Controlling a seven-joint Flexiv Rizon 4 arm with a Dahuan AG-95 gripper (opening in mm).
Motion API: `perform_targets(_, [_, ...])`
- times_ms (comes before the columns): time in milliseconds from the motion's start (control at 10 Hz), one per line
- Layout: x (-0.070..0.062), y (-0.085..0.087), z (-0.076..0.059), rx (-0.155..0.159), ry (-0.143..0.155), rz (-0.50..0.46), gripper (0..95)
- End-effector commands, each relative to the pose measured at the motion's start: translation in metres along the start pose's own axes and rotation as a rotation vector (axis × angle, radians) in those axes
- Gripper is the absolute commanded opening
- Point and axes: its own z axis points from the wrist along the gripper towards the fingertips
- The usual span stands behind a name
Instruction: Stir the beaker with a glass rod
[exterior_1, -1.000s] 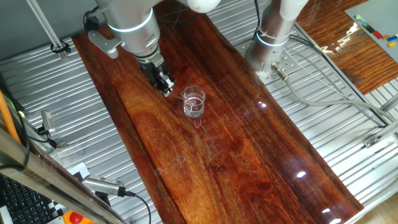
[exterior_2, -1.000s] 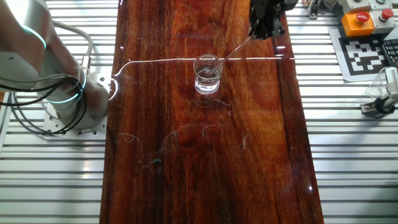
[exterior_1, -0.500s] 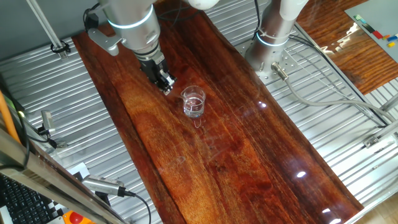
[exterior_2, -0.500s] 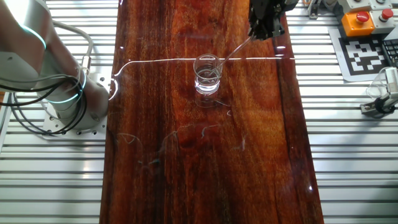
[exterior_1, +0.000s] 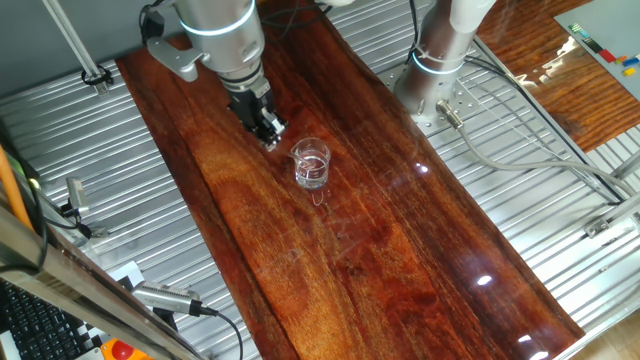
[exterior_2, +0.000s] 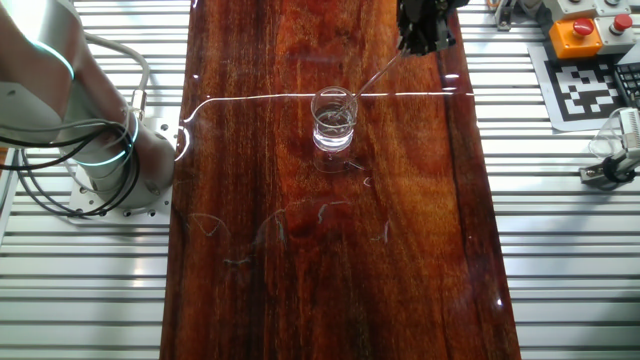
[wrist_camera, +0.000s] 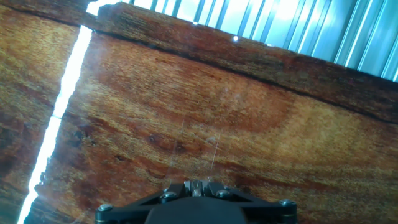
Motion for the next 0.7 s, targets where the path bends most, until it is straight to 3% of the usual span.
perform_targets(100, [-0.0106,0.0004,-0.0047,0.000,0.018,-0.010,0.0])
perform_targets(700, [-0.0044,-0.0044,-0.0085,0.006,0.028,-0.034,0.0])
